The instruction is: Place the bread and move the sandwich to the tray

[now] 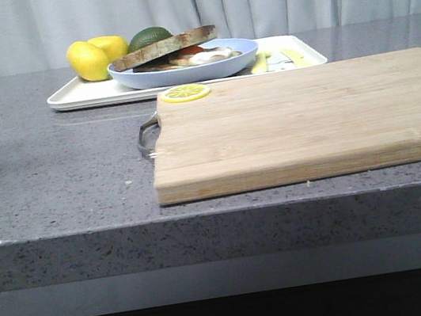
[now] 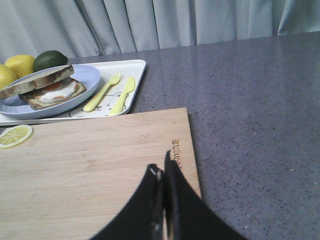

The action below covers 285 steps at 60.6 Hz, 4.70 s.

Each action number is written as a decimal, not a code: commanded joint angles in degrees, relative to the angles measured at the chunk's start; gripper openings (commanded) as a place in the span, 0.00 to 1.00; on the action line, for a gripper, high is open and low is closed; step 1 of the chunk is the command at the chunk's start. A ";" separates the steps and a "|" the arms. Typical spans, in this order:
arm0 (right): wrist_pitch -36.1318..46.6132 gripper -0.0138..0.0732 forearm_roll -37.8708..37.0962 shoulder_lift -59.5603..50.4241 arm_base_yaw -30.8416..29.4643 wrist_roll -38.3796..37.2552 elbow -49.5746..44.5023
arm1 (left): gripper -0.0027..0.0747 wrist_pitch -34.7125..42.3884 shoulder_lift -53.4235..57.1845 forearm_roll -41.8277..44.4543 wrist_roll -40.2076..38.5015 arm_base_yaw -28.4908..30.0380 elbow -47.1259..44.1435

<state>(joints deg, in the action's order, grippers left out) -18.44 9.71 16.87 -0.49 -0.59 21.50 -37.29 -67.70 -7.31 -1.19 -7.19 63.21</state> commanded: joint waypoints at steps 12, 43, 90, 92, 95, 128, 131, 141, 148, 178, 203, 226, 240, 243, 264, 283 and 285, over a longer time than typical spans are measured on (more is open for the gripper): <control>5.06 0.09 -0.01 0.65 -0.43 0.05 1.47 | 0.01 20.15 26.02 -0.75 0.24 -0.31 -18.63; 5.06 0.09 -0.01 0.65 -0.43 0.05 1.47 | 0.01 17.73 62.88 -0.75 0.24 -0.31 -38.07; 5.06 0.09 -0.01 0.65 -0.43 0.05 1.47 | 0.01 17.46 64.26 -0.75 0.24 -0.31 -38.44; 5.06 0.09 -0.01 0.65 -0.43 0.05 1.47 | 0.01 17.46 64.26 -0.75 0.24 -0.31 -38.44; 5.06 0.09 -0.01 0.65 -0.43 0.05 1.47 | 0.01 17.83 64.26 -0.75 0.24 -0.31 -38.57; 4.91 0.09 -0.01 0.65 -0.43 0.05 1.47 | 0.01 28.77 69.24 1.78 0.24 -0.31 -55.97; 4.91 0.09 -0.01 0.65 -0.43 0.05 1.47 | 0.01 29.93 69.24 1.78 0.24 -0.31 -57.47; 4.91 0.09 -0.01 0.65 -0.43 0.05 1.47 | 0.01 34.85 69.24 1.78 0.24 -0.31 -62.79; 4.91 0.09 -0.01 0.65 -0.43 0.05 1.47 | 0.01 35.01 69.24 1.78 0.24 -0.31 -63.48; 4.91 0.09 -0.01 0.65 -0.43 0.05 1.47 | 0.01 34.90 69.24 1.78 0.24 -0.31 -63.48; 4.91 0.09 -0.01 0.65 -0.43 0.05 1.47 | 0.01 34.90 69.24 1.78 0.24 -0.31 -63.48; 17.61 0.09 -1.06 -1.57 1.31 6.48 -6.10 | 0.01 34.90 69.24 1.78 0.24 -0.31 -63.48; 12.76 0.09 -1.06 -11.85 1.26 6.44 -16.18 | 0.01 34.90 69.24 1.78 0.24 -0.31 -63.48; 10.21 0.09 -1.06 -14.00 1.26 6.44 -17.59 | 0.01 34.90 69.24 1.78 0.24 -0.31 -63.48; 5.78 0.09 -0.61 -18.44 1.26 6.44 -23.05 | 0.01 34.90 69.24 1.78 0.24 -0.31 -63.48; 4.56 0.09 -0.61 -18.44 1.26 6.44 -22.91 | 0.01 34.90 69.21 1.78 0.24 -0.31 -63.48; 4.56 0.09 -0.61 -18.44 1.26 6.44 -22.91 | 0.01 34.90 69.21 1.78 0.24 -0.31 -63.48</control>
<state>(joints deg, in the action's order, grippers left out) -18.27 9.20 -0.55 0.79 5.16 -1.51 -7.56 0.27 -5.43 -0.99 -7.19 -0.22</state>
